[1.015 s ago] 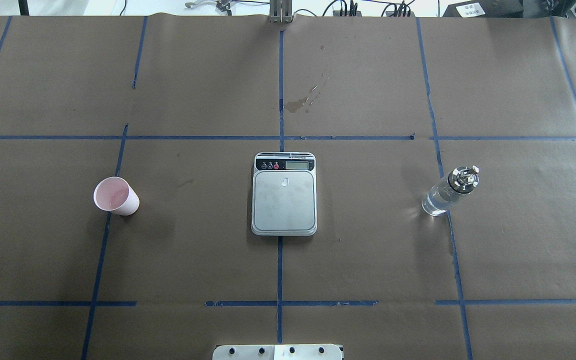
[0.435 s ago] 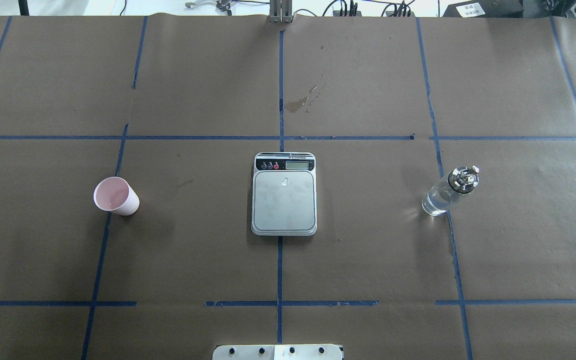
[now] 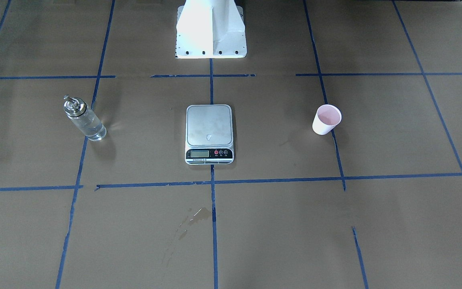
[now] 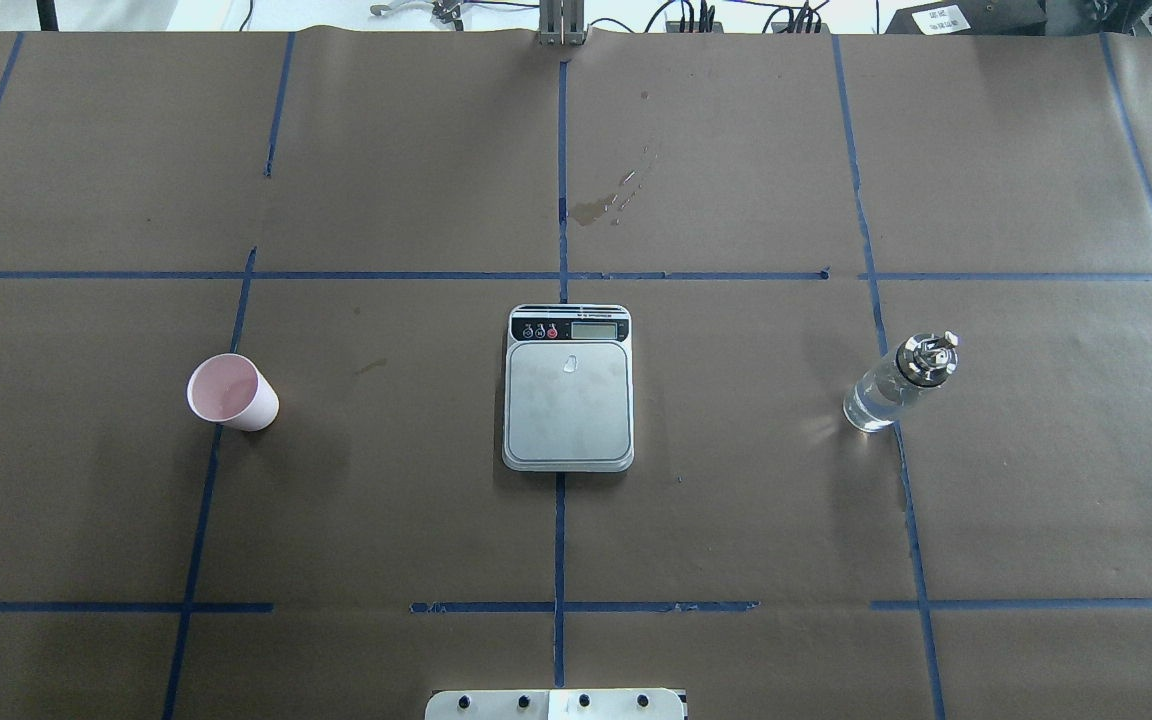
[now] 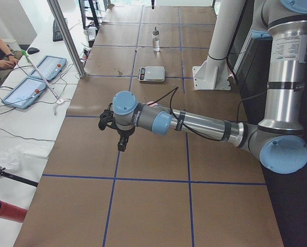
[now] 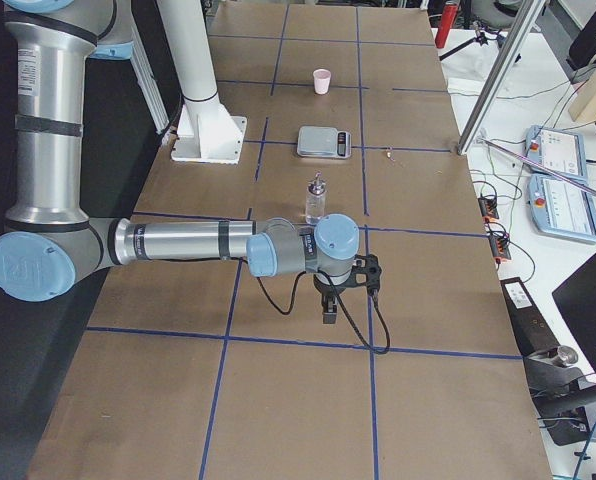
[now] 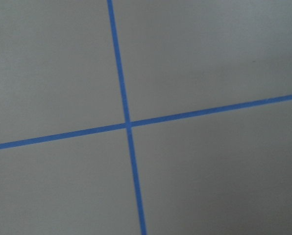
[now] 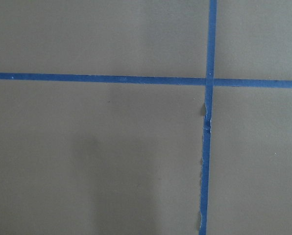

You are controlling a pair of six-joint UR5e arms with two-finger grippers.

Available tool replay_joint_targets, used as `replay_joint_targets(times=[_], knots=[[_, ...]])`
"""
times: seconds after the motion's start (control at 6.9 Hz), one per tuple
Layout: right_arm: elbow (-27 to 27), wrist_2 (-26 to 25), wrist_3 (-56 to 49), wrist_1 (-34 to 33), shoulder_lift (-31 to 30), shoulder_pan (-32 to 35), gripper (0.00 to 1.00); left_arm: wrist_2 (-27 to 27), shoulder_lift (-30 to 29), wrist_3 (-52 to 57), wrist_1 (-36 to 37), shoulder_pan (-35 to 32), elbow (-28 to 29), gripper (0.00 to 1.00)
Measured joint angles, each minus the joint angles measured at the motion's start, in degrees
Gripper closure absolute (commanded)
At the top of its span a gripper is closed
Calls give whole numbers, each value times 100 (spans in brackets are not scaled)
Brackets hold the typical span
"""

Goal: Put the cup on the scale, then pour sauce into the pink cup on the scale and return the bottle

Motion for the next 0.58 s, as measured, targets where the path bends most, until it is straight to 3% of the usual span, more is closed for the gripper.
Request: replay_joint_targets(times=[0.29, 0.58], knots=[[1, 96, 65, 305, -7, -36, 0, 39, -323, -1561, -389, 1047, -236, 0], [-6, 156, 142, 406, -11, -45, 0, 511, -701, -3132, -702, 2183, -267, 8]])
